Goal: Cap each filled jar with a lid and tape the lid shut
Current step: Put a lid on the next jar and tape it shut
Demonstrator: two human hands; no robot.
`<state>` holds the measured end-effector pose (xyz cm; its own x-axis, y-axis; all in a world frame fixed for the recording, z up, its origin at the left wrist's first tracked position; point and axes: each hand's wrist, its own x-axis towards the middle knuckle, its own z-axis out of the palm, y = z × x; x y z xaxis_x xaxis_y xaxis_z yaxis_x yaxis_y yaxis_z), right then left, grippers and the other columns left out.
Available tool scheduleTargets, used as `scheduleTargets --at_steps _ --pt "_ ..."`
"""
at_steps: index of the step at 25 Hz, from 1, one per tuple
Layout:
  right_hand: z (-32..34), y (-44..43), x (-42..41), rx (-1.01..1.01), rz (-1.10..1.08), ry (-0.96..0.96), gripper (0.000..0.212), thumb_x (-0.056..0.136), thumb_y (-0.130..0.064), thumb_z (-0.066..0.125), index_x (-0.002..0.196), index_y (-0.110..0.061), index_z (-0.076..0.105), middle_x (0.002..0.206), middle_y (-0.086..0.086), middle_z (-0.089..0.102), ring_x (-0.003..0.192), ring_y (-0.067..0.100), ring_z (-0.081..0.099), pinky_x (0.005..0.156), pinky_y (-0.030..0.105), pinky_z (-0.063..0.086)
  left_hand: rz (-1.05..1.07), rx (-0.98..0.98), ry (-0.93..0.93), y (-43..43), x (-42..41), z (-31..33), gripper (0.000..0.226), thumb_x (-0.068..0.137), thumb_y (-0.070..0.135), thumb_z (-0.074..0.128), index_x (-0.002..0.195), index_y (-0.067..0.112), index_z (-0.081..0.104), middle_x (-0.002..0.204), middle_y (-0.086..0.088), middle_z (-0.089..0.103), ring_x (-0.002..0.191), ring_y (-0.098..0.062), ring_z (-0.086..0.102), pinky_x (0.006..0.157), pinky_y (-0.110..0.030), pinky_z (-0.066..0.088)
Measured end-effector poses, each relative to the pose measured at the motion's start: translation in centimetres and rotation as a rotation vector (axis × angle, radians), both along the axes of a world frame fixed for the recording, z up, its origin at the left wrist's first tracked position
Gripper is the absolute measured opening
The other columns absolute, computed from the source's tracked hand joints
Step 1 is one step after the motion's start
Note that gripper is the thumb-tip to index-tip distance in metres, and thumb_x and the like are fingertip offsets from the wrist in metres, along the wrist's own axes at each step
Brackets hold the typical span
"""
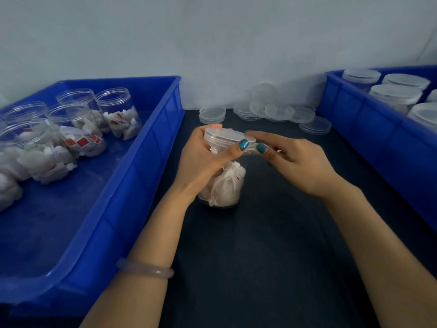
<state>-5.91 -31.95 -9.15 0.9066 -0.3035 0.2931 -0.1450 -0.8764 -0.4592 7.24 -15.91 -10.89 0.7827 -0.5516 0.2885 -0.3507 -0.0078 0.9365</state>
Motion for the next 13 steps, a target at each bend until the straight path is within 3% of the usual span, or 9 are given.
scheduleTargets --at_steps 2,6,11,13 --pt "-0.1 -0.1 0.0 -0.068 -0.025 -0.021 0.059 0.089 -0.067 0.016 0.140 -0.053 0.043 0.069 -0.008 0.063 0.071 0.012 0.060 0.066 0.032 0.045 -0.024 -0.027 0.046 -0.1 0.0 0.2 0.097 0.048 0.060 0.079 0.131 0.015 0.054 0.093 0.027 0.070 0.091 0.009 0.066 0.070 -0.013 0.054" --pt "-0.4 -0.4 0.0 -0.069 -0.051 -0.072 0.062 0.086 -0.073 0.017 0.137 -0.054 0.047 0.071 -0.005 0.067 0.065 0.012 0.057 0.060 0.030 0.041 -0.069 -0.030 0.100 -0.3 -0.3 0.4 0.088 0.054 0.059 0.078 0.129 0.019 0.056 0.090 0.032 0.069 0.090 0.013 0.065 0.067 -0.006 0.049" --pt "-0.7 -1.1 0.1 -0.032 -0.046 -0.060 0.059 0.082 -0.080 0.020 0.134 -0.063 0.043 0.086 -0.008 0.072 0.076 0.008 0.062 0.064 0.025 0.044 -0.169 -0.063 0.227 -0.1 -0.5 0.4 0.087 0.050 0.062 0.088 0.124 0.024 0.061 0.106 0.011 0.074 0.102 -0.005 0.069 0.077 -0.020 0.056" --pt "-0.5 -1.1 0.0 0.023 -0.022 -0.100 0.054 0.082 -0.081 0.024 0.131 -0.067 0.042 0.096 -0.005 0.074 0.081 0.009 0.064 0.071 0.030 0.050 -0.218 -0.073 0.263 0.0 -0.8 0.5 0.096 0.040 0.072 0.085 0.121 0.026 0.062 0.113 0.003 0.073 0.106 -0.013 0.070 0.086 -0.030 0.057"
